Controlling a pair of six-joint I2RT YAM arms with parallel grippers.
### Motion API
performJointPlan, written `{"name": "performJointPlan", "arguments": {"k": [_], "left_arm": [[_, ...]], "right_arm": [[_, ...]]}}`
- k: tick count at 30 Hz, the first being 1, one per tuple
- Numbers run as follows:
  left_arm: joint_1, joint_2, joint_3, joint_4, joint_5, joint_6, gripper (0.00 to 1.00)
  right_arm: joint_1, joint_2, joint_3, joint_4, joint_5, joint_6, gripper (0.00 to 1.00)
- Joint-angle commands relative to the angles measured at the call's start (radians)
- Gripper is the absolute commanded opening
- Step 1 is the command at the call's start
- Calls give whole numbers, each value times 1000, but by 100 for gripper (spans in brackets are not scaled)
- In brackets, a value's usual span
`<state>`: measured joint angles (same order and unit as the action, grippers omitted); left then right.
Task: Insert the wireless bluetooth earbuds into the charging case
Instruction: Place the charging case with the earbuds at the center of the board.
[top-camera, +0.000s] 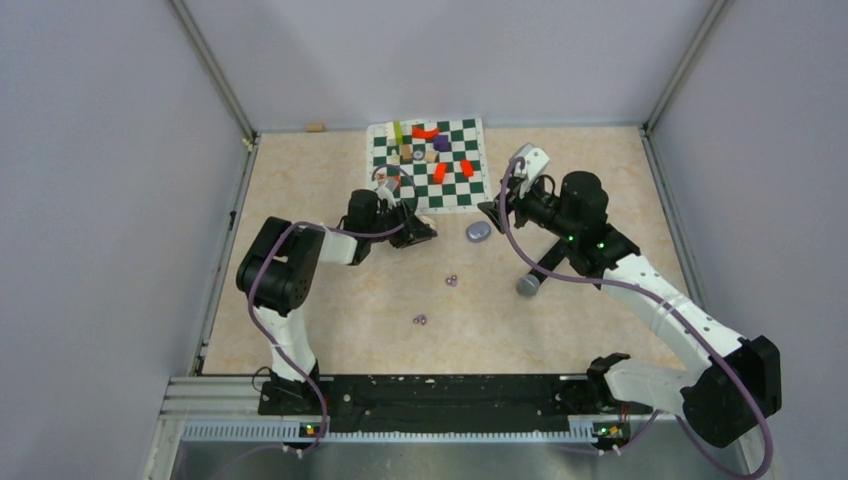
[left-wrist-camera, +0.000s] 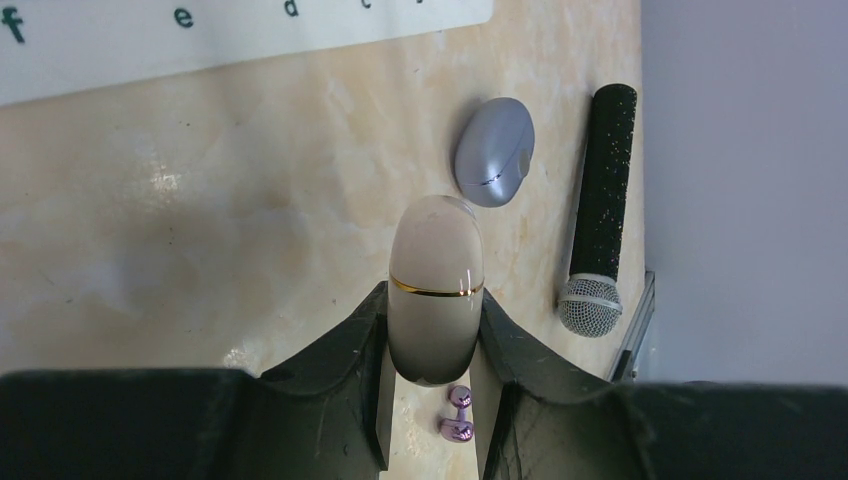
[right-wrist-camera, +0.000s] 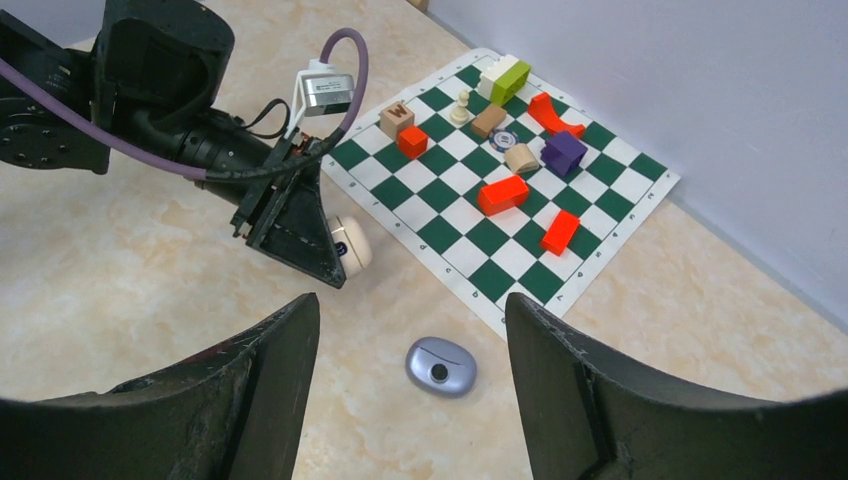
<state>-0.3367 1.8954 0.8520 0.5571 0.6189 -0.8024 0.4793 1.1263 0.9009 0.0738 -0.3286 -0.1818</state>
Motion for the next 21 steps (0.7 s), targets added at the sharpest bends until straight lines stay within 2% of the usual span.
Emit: {"name": "performJointPlan", "arguments": {"k": [1, 9, 21], "left_arm": [[-6, 28, 47, -41, 14, -54, 5], [-25, 38, 34, -51, -3, -69, 14], [-50, 15, -5, -87, -67, -125, 37]], "right_arm": [[-11, -29, -9, 79, 25, 16, 68], [-13, -32, -16, 84, 40, 13, 68], [-14, -47, -20, 99, 57, 27, 69]]}}
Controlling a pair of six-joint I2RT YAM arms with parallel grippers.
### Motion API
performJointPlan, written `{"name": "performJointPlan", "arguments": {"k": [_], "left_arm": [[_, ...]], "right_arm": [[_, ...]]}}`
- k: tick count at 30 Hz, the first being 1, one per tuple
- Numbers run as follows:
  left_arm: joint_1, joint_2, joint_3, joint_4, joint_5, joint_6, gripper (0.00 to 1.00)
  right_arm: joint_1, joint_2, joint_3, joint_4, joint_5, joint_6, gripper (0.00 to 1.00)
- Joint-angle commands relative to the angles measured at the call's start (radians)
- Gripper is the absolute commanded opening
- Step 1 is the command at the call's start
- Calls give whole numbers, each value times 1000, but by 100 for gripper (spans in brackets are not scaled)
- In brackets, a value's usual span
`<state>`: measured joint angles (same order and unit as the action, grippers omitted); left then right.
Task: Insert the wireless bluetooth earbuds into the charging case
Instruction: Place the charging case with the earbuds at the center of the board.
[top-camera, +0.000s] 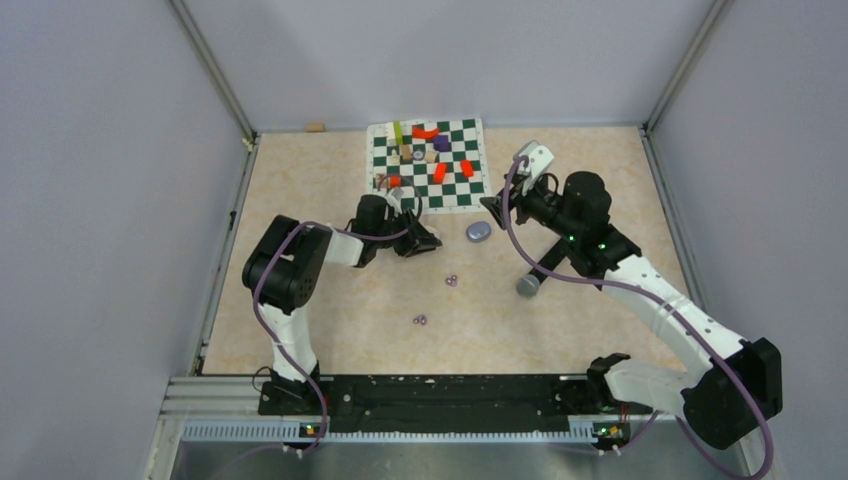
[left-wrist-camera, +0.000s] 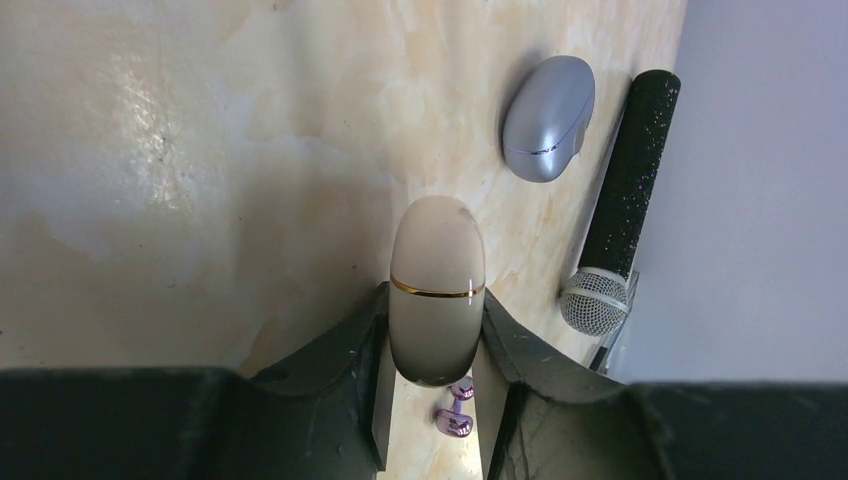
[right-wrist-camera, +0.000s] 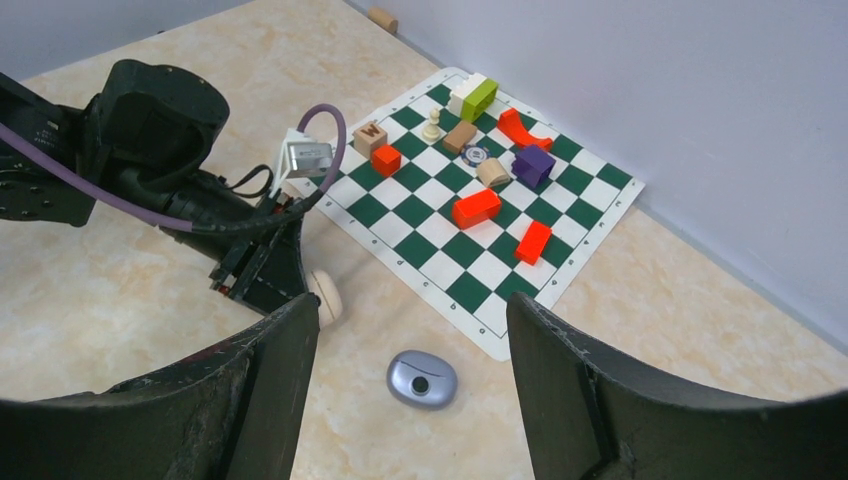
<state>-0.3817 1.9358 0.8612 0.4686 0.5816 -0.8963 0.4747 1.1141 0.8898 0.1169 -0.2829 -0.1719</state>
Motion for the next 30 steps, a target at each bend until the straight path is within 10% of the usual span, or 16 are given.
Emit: {"name": "performJointPlan", "arguments": {"k": [1, 16, 30], "left_arm": [[-6, -25, -15, -2, -32, -31, 39], [12, -88, 15, -145, -52, 29, 64], [140, -300, 82, -125, 72, 97, 98]], "right_arm": [[-9, -33, -8, 56, 12, 16, 69], [-77, 84, 91, -7, 8, -69, 72], [-139, 619, 467, -383, -63, -45, 73]]}}
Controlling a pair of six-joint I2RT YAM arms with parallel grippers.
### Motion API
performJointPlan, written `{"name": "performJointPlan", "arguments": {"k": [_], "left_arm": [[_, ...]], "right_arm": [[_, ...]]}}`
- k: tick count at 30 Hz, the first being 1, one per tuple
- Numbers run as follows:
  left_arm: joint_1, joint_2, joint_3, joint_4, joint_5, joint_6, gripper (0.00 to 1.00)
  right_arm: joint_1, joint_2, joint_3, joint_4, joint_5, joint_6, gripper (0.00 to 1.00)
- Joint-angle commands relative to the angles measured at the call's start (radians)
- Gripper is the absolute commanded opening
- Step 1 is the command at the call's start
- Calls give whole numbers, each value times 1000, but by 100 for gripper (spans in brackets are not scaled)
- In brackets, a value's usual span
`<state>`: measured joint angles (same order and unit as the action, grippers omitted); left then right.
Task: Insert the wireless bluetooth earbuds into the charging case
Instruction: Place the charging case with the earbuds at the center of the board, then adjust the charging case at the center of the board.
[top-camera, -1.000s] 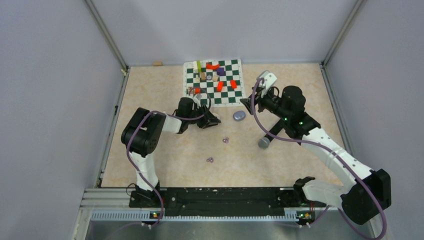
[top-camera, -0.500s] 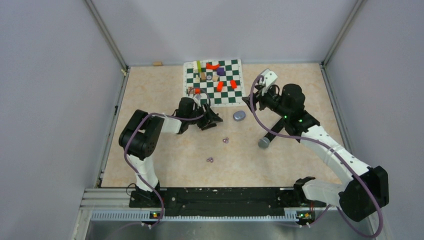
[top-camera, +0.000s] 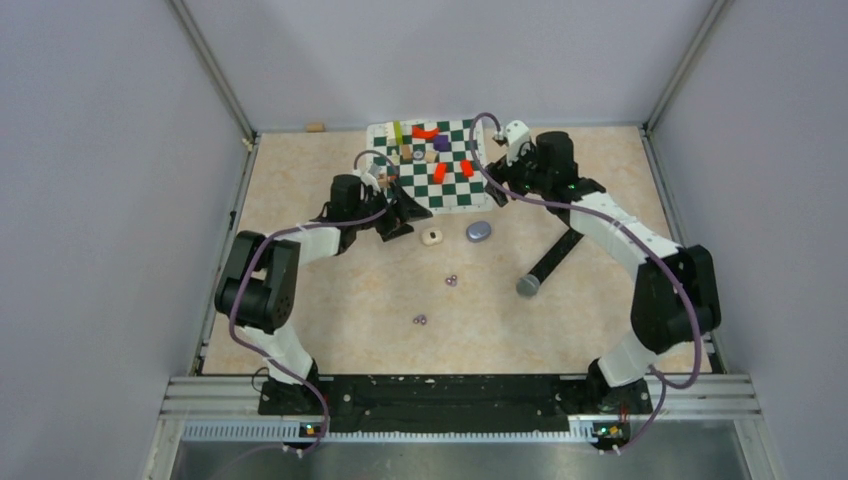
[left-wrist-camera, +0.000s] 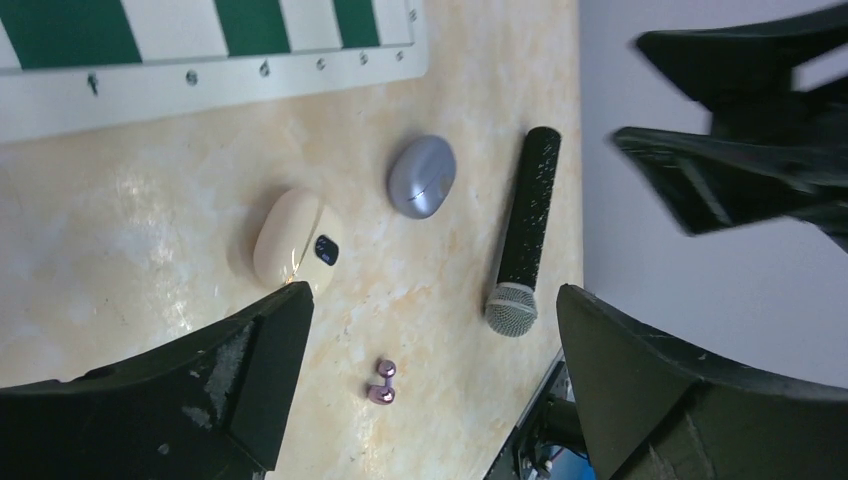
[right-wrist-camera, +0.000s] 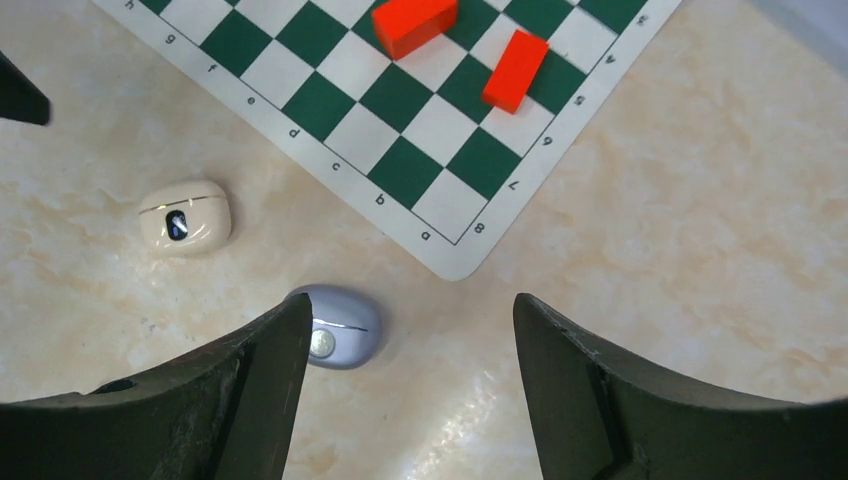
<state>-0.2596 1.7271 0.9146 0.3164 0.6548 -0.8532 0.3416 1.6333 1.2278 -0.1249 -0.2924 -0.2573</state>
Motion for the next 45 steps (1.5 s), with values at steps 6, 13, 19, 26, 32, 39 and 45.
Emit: {"name": "performJointPlan", "arguments": {"k": [6, 13, 19, 26, 32, 39, 45], "left_arm": [[34, -126, 12, 36, -13, 68, 99], [37, -126, -3, 69, -10, 56, 99], [37, -111, -12, 100, 2, 34, 99], [38, -113, -15, 108, 8, 30, 99], [39, -113, -14, 115, 13, 22, 99], [43, -119, -18, 120, 17, 17, 99], [46, -120, -19, 124, 18, 12, 99]], "right_arm": [[-13, 285, 275, -264, -84, 95, 73], [-13, 378, 323, -276, 2, 140, 65], [-10, 445, 358, -304, 103, 131, 59], [13, 440, 344, -352, 91, 65, 57], [38, 385, 289, -380, 54, 6, 56], [69, 351, 228, -410, -7, -57, 55], [79, 249, 147, -412, -80, -95, 55]]}}
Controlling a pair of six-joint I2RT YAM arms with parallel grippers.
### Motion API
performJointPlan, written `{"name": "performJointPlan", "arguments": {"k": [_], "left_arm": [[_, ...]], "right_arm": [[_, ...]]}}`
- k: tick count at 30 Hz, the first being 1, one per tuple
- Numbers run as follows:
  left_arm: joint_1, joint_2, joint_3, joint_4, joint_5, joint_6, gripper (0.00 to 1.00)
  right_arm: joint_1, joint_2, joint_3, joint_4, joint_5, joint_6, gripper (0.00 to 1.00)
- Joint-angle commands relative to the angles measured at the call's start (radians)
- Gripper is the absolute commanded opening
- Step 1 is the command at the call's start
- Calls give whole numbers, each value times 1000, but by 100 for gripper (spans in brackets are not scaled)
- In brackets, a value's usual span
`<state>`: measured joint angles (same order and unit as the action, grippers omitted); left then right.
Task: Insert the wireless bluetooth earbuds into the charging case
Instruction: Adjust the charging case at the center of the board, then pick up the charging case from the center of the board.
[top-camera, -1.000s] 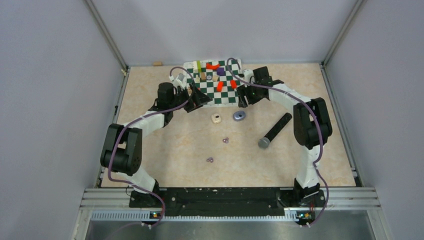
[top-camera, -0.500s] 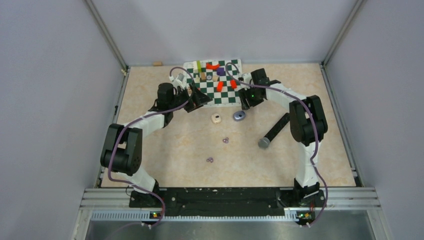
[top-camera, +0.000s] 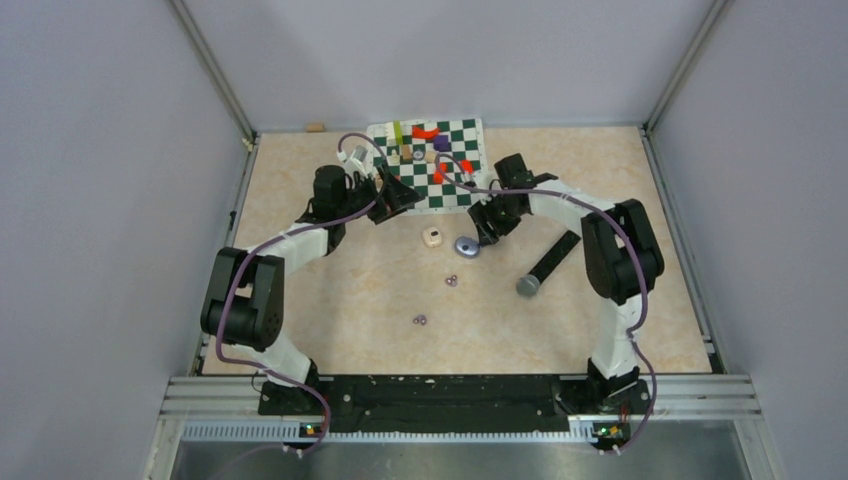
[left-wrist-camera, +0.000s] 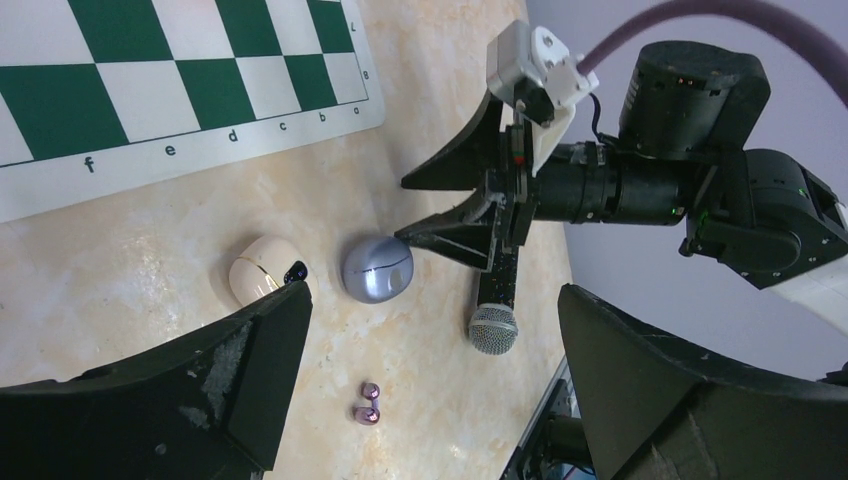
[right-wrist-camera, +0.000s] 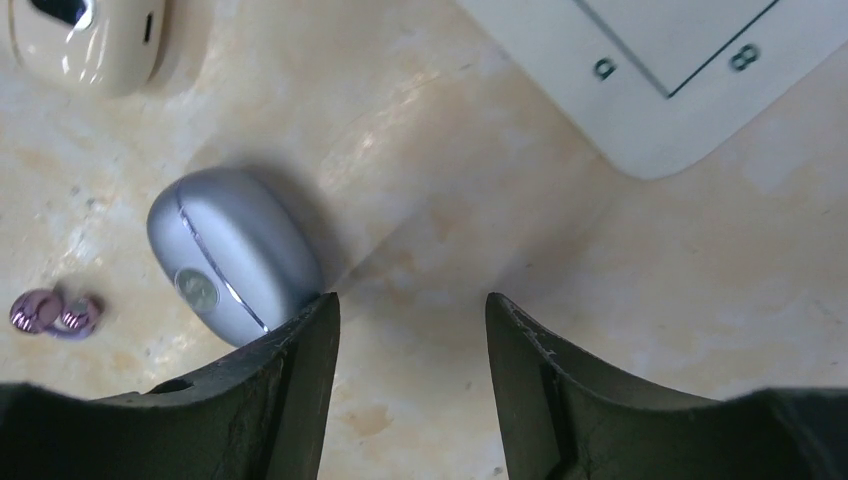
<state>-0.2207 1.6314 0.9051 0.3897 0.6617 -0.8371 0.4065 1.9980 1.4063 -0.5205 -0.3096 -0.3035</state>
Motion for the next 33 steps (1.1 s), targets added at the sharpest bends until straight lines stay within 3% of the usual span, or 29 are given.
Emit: {"name": "performJointPlan", "arguments": {"k": [1, 4, 8, 12, 18, 23, 33], "left_arm": [[7, -24, -10, 51, 11, -5, 99], [9, -30, -12, 52, 11, -3, 99], [9, -38, -15, 45, -8, 2, 99], [9, -48, -12, 13, -44, 49, 99], [11, -84, -1, -47, -104, 160, 99], [14, -83, 79, -191, -105, 228, 99], [21, -101, 101, -235, -124, 255, 99]], "right_arm": [[14, -136, -41, -14, -47, -74, 56], [6, -206, -85, 18, -11, -163, 61], [-4, -293, -166, 94, -81, -229, 67], [13, -328, -220, 184, -137, -88, 70], [69, -298, -249, 261, -77, 115, 70], [119, -260, -255, 263, -2, 140, 71], [148, -181, -260, 252, 88, 135, 71]]}}
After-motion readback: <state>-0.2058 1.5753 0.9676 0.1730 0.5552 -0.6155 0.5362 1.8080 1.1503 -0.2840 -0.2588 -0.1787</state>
